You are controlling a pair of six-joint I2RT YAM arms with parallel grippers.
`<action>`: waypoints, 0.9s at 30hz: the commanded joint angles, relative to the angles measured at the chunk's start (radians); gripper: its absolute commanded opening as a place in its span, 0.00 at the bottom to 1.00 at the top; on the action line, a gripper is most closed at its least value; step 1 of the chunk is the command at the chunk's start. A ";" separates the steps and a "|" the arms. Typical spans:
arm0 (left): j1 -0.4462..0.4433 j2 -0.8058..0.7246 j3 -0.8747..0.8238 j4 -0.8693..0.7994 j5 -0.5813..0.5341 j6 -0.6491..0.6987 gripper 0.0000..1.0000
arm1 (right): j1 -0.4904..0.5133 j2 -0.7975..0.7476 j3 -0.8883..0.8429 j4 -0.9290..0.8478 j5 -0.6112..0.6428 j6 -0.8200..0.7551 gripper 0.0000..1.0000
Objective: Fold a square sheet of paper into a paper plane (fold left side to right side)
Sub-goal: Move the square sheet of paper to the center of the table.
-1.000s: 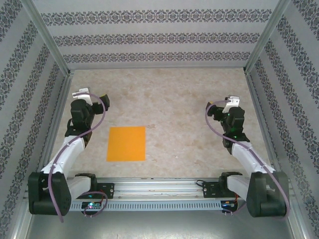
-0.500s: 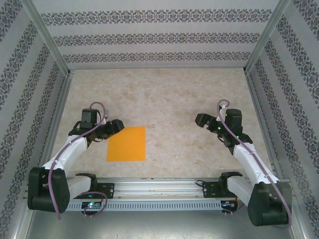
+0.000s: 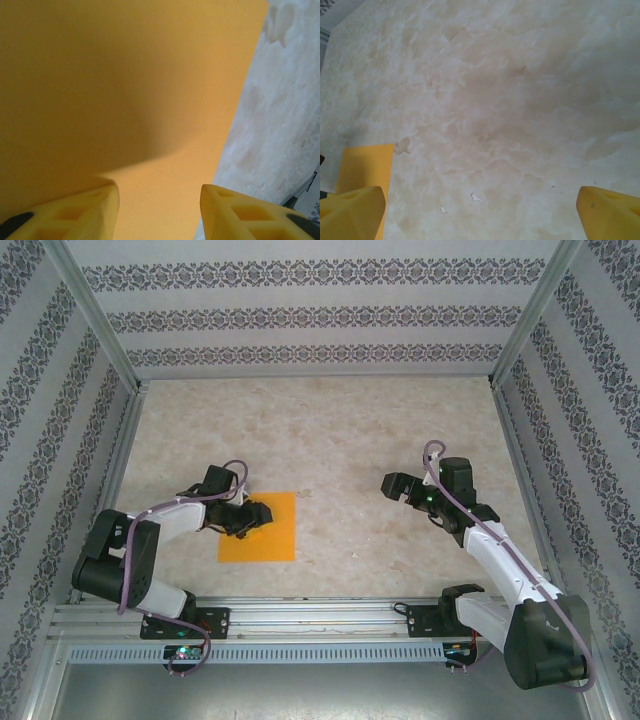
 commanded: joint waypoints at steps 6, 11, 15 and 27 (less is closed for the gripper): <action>-0.090 0.172 0.080 0.084 -0.074 -0.093 0.45 | 0.012 -0.029 0.020 -0.040 0.061 -0.021 0.98; -0.153 0.279 0.192 0.096 -0.100 -0.136 0.44 | 0.012 -0.024 0.028 -0.064 0.085 -0.025 0.98; -0.188 0.343 0.257 0.102 -0.121 -0.176 0.44 | 0.014 -0.019 0.043 -0.087 0.107 -0.019 0.98; -0.253 0.447 0.404 0.082 -0.132 -0.207 0.44 | 0.013 -0.024 0.079 -0.158 0.158 -0.002 0.98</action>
